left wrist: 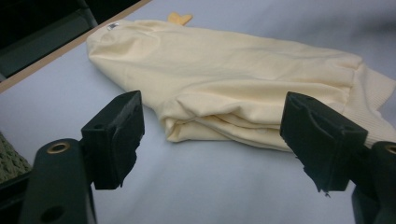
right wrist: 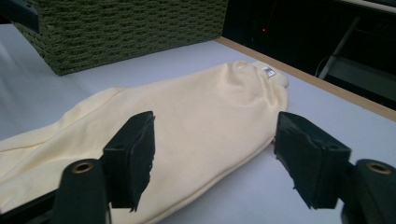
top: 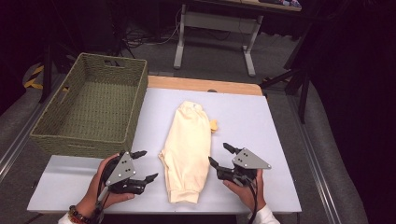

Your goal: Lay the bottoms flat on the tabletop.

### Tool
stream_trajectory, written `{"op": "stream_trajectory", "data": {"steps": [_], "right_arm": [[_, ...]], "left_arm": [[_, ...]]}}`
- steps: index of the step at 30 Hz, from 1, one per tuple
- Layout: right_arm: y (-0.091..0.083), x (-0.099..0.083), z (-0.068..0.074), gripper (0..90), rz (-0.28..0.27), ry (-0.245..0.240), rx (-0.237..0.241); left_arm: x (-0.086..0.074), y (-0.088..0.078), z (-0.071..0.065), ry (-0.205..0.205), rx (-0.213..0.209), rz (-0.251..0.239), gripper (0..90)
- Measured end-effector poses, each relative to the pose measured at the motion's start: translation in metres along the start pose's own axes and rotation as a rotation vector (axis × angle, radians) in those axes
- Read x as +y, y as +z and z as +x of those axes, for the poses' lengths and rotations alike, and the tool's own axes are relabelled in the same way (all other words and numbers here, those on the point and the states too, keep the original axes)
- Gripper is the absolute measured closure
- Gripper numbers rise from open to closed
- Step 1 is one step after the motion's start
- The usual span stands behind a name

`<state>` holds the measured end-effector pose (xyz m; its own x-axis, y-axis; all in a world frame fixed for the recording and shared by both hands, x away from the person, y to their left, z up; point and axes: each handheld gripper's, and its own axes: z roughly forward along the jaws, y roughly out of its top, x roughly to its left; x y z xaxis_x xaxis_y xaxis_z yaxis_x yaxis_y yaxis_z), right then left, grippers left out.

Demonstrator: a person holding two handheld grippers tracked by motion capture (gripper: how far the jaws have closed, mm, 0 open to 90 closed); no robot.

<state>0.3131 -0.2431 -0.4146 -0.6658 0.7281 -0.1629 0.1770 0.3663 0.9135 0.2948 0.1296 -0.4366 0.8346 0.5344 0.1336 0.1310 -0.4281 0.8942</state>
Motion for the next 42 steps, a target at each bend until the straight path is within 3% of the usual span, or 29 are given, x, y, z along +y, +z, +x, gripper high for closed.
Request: {"op": "stream_trajectory", "data": {"steps": [5, 9, 15, 22, 27, 36, 42], "right_arm": [[-0.007, -0.008, 0.0, 25.4, 0.001, -0.019, -0.019], [-0.01, -0.014, -0.002, 22.0, 0.009, 0.018, -0.012], [-0.017, -0.023, -0.006, 18.9, 0.02, 0.021, -0.039], [-0.021, -0.031, -0.011, 15.9, 0.029, 0.044, -0.074], [-0.022, -0.033, -0.011, 15.3, 0.036, 0.043, -0.076], [-0.02, -0.032, -0.01, 10.2, 0.031, 0.047, -0.075], [-0.017, -0.033, -0.007, 8.0, 0.033, 0.052, -0.059]], "left_arm": [[-0.006, -0.001, 0.005, -0.029, -0.008, -0.01, 18.1], [-0.01, -0.003, 0.005, -0.029, 0.0, 0.002, 17.3], [-0.016, -0.006, 0.006, -0.029, 0.023, 0.027, 16.4], [-0.025, -0.016, 0.008, -0.07, 0.05, 0.022, 15.0], [-0.033, -0.02, 0.011, -0.076, 0.076, 0.046, 14.0], [-0.04, -0.022, 0.014, -0.13, 0.061, 0.043, 12.7], [-0.034, -0.023, 0.011, -0.11, 0.067, 0.035, 12.6]]}}
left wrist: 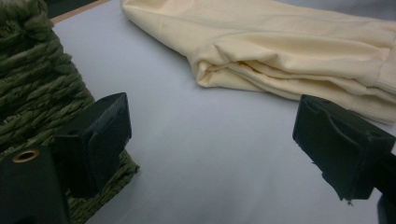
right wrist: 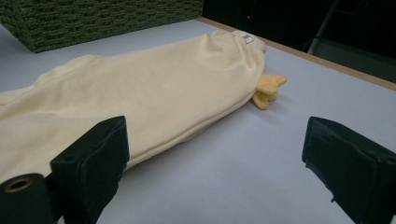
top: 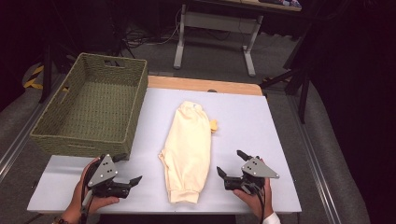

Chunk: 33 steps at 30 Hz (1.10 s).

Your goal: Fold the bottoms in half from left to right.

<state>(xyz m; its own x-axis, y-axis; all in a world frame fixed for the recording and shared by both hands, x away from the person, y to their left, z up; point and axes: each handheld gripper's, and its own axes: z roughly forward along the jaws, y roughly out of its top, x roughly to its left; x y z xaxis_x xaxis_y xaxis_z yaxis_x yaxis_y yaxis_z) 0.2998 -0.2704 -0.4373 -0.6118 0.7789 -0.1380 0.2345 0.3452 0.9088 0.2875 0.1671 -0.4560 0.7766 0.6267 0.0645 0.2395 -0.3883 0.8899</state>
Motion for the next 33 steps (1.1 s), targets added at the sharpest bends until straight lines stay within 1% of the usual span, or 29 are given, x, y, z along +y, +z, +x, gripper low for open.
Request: {"op": "stream_trajectory", "data": {"steps": [3, 4, 6, 8, 10, 12, 14, 15, 17, 19, 21, 23, 24, 25, 27, 28, 29, 30, 31, 32, 33], "right_arm": [[-0.001, 0.0, 0.002, 8.0, 0.0, -0.012, -0.003], [-0.001, 0.0, 0.002, 8.1, -0.001, -0.016, -0.011], [-0.001, 0.001, 0.002, 8.8, -0.008, -0.018, -0.014], [0.001, 0.002, 0.001, 10.3, -0.004, -0.019, -0.017], [0.003, 0.002, 0.001, 12.1, 0.001, -0.013, -0.017], [0.005, 0.002, 0.001, 12.9, 0.009, -0.009, -0.021], [0.006, 0.001, 0.002, 12.8, 0.013, 0.0, -0.024], [0.008, 0.002, 0.003, 12.7, 0.016, 0.015, -0.028], [0.01, 0.005, 0.005, 12.7, 0.014, 0.015, -0.034], [0.011, 0.007, 0.008, 12.7, 0.012, 0.004, -0.038], [0.012, 0.009, 0.011, 13.0, 0.013, 0.002, -0.024], [0.015, 0.009, 0.013, 13.5, 0.029, -0.004, -0.013], [0.017, 0.009, 0.013, 13.7, 0.032, -0.008, -0.009], [0.019, 0.009, 0.013, 14.6, 0.035, -0.006, -0.005], [0.023, 0.012, 0.012, 15.4, 0.039, 0.011, -0.004], [0.026, 0.014, 0.012, 16.1, 0.037, 0.023, 0.01], [0.029, 0.017, 0.011, 17.1, 0.037, 0.019, 0.011], [0.031, 0.02, 0.011, 17.3, 0.047, 0.013, 0.013], [0.034, 0.022, 0.01, 17.5, 0.054, 0.014, 0.034], [0.037, 0.025, 0.01, 18.1, 0.053, 0.004, 0.032], [0.041, 0.028, 0.009, 18.4, 0.054, 0.0, 0.024]], "left_arm": [[0.001, 0.002, -0.001, -0.003, -0.009, -0.006, 12.6], [0.001, 0.003, -0.001, -0.003, -0.005, -0.003, 12.7], [-0.001, 0.004, -0.002, -0.001, 0.003, -0.001, 13.6], [-0.001, 0.004, -0.002, -0.01, 0.008, -0.003, 14.6], [-0.001, 0.004, -0.003, -0.008, -0.001, -0.001, 15.3], [0.0, 0.004, -0.006, 0.0, 0.002, -0.006, 17.8], [0.003, 0.005, -0.008, -0.008, -0.011, -0.018, 17.8], [0.005, 0.006, -0.009, -0.004, -0.006, -0.021, 18.0], [0.008, 0.009, -0.012, -0.003, -0.017, -0.036, 18.1], [0.011, 0.015, -0.013, -0.025, -0.029, -0.039, 17.5], [0.014, 0.02, -0.016, -0.021, -0.036, -0.031, 15.5], [0.017, 0.024, -0.017, -0.023, -0.048, -0.035, 14.3], [0.021, 0.03, -0.017, -0.037, -0.051, -0.044, 14.1], [0.025, 0.035, -0.017, -0.049, -0.046, -0.035, 14.9], [0.034, 0.047, -0.019, -0.044, -0.046, -0.029, 16.3], [0.039, 0.053, -0.02, -0.034, -0.029, -0.018, 18.2], [0.045, 0.059, -0.021, -0.021, -0.017, -0.013, 18.9], [0.05, 0.064, -0.021, -0.02, -0.027, -0.024, 20.1], [0.057, 0.071, -0.019, -0.024, -0.025, -0.024, 22.8], [0.063, 0.076, -0.017, -0.022, -0.016, -0.021, 25.6], [0.067, 0.081, -0.015, -0.025, -0.016, -0.026, 25.6]]}}
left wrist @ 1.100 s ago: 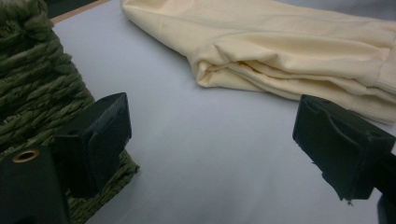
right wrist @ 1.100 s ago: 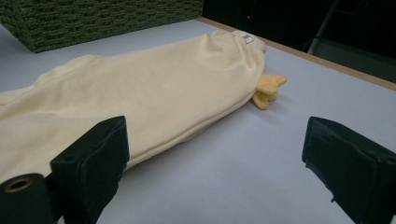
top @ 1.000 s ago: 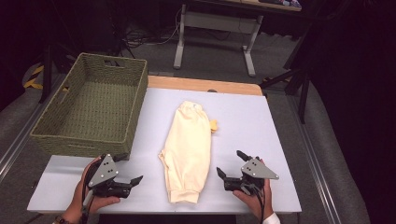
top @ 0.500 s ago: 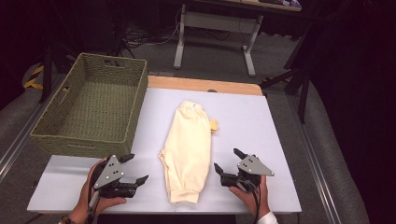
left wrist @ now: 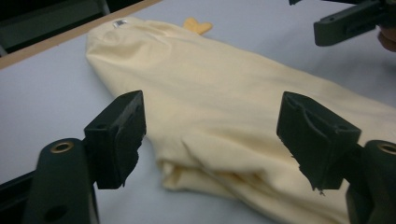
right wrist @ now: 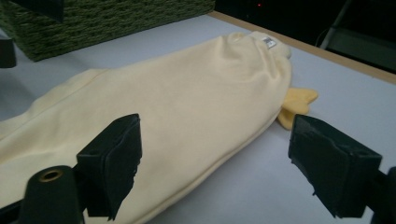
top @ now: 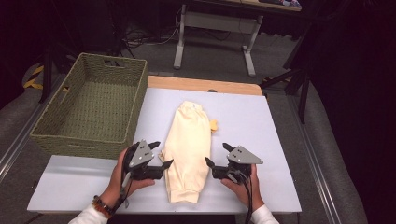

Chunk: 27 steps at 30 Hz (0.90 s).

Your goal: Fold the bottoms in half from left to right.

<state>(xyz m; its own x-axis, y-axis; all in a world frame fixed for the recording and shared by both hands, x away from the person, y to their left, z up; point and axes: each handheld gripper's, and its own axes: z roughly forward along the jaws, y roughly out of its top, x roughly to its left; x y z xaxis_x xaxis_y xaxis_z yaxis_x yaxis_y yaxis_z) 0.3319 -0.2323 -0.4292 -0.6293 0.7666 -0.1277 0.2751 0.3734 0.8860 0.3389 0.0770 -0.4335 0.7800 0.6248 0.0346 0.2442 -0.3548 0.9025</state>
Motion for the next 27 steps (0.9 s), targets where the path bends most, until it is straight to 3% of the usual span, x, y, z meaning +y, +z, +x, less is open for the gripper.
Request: {"op": "stream_trajectory", "data": {"steps": [5, 7, 10, 12, 15, 18, 20, 23, 25, 27], "right_arm": [[0.022, 0.017, -0.008, 20.6, -0.001, 0.007, -0.003], [0.038, 0.028, -0.017, 18.0, 0.025, 0.046, -0.032], [0.058, 0.032, -0.032, 15.0, 0.053, 0.129, -0.009], [0.071, 0.032, -0.041, 13.2, 0.081, 0.157, 0.01], [0.09, 0.034, -0.052, 16.3, 0.134, 0.171, 0.014], [0.106, 0.038, -0.06, 24.8, 0.172, 0.157, 0.003], [0.12, 0.039, -0.07, 27.9, 0.216, 0.206, 0.002], [0.134, 0.039, -0.08, 30.2, 0.265, 0.219, -0.037], [0.141, 0.04, -0.085, 30.9, 0.292, 0.23, -0.051], [0.146, 0.041, -0.088, 32.0, 0.302, 0.23, -0.057]], "left_arm": [[0.021, 0.029, 0.015, 0.018, 0.013, 0.022, 25.5], [0.026, 0.042, 0.025, -0.017, 0.011, 0.032, 24.2], [0.028, 0.06, 0.04, -0.092, 0.022, 0.051, 21.0], [0.029, 0.075, 0.051, -0.136, 0.057, 0.089, 21.1], [0.031, 0.09, 0.065, -0.184, 0.066, 0.126, 21.9], [0.031, 0.105, 0.076, -0.216, 0.075, 0.171, 25.3], [0.032, 0.12, 0.082, -0.206, 0.086, 0.223, 27.3], [0.032, 0.134, 0.089, -0.206, 0.105, 0.284, 33.6], [0.032, 0.138, 0.092, -0.198, 0.119, 0.295, 35.1], [0.031, 0.143, 0.099, -0.233, 0.103, 0.297, 34.0]]}}
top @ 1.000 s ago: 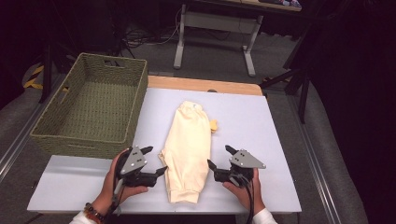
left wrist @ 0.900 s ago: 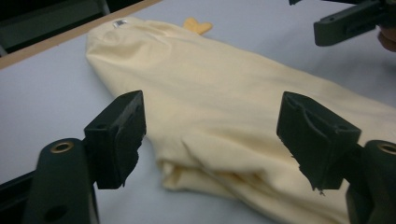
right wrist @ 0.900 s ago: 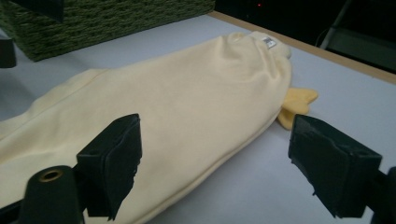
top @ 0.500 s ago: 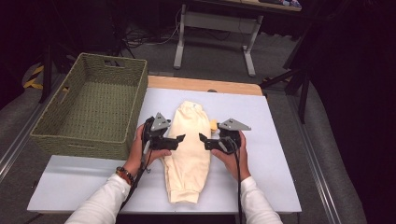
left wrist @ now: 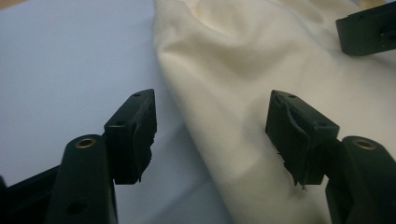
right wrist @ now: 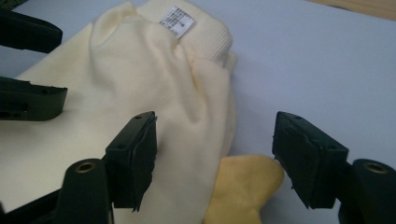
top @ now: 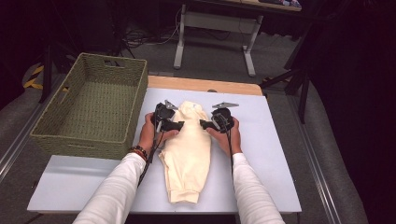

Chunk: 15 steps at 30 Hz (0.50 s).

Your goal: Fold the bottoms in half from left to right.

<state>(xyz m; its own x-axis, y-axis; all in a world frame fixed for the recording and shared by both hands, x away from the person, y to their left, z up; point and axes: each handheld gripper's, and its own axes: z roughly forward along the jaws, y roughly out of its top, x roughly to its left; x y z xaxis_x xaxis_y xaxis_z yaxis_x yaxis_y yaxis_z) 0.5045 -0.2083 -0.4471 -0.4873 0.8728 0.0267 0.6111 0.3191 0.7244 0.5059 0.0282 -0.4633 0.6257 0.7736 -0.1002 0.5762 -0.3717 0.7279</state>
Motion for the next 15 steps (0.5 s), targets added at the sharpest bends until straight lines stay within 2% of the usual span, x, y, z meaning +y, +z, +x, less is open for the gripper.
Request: {"op": "stream_trajectory", "data": {"steps": [1, 2, 4, 9, 11, 13, 15], "right_arm": [[0.003, 0.002, -0.002, 32.9, 0.01, 0.0, -0.01], [0.005, 0.003, -0.003, 33.3, 0.018, 0.006, -0.004], [0.01, 0.004, -0.006, 34.6, 0.037, 0.032, 0.01], [0.018, 0.003, -0.008, 38.5, 0.059, 0.041, 0.046], [0.019, 0.003, -0.005, 40.0, 0.061, 0.04, 0.048], [0.02, 0.004, -0.003, 47.6, 0.068, 0.026, 0.056], [0.02, 0.004, -0.001, 59.3, 0.071, 0.024, 0.085]], "left_arm": [[0.0, 0.002, 0.001, -0.003, 0.0, 0.001, 33.5], [0.001, 0.005, 0.002, 0.0, 0.017, 0.009, 33.3], [0.001, 0.008, 0.003, 0.004, 0.007, 0.017, 32.7], [0.001, 0.012, 0.005, 0.001, -0.014, 0.024, 35.4], [0.002, 0.011, 0.004, 0.016, -0.042, 0.033, 41.2], [0.003, 0.01, 0.003, 0.026, -0.075, 0.04, 53.2], [0.003, 0.01, 0.002, 0.032, -0.087, 0.044, 60.5]]}}
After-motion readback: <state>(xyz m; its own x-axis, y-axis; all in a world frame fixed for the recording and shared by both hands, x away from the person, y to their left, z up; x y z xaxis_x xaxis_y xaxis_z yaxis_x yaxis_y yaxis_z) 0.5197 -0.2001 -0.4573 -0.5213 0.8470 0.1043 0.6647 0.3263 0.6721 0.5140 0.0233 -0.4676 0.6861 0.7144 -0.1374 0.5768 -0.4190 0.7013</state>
